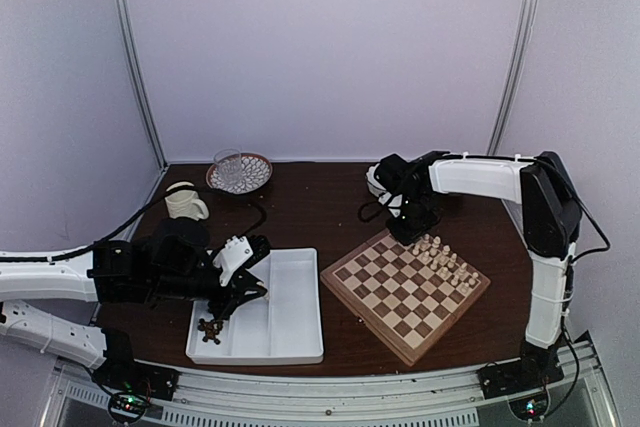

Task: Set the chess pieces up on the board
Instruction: Place the pawn at g2, then pick up the pawn from the chess pile.

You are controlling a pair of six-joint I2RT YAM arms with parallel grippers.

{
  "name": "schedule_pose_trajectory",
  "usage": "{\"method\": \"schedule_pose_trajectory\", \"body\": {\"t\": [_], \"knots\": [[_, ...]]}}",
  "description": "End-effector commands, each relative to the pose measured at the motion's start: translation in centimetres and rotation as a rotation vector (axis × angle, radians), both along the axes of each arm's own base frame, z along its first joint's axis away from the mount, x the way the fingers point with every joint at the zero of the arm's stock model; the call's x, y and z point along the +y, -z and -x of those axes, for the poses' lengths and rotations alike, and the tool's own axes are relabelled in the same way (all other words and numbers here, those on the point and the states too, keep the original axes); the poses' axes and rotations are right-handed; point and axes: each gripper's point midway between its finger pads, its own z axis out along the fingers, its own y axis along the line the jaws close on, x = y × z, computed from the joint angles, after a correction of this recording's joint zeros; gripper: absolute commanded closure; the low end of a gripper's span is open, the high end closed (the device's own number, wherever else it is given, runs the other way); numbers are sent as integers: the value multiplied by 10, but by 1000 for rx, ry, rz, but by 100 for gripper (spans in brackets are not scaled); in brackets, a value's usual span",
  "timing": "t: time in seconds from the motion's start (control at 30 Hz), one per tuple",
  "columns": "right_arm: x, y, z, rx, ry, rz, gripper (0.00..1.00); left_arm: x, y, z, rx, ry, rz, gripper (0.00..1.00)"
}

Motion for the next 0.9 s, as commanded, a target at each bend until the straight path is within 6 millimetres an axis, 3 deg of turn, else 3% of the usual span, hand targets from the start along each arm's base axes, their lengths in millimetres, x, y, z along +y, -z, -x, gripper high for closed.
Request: {"method": "schedule_pose_trajectory", "body": {"t": [0.0,0.33,0.53,0.6,0.87], "knots": [[1,-3,-9,-19,10,-1,72,-4,-11,-1,-12,8,41,94],[2,-24,-9,-72,4,-28,69,-4,-10,-1,-12,9,40,94],[19,-71,-2,-210,-69,-64,65,-5,-10,-1,-12,8,39,94],[34,-86,8,-256,-128,-100,65,-5,-9,-1,-11,7,37,94],[129,-140,70,-441,-461,-434,62,-10,-19,2,-7,12,142,94]]}}
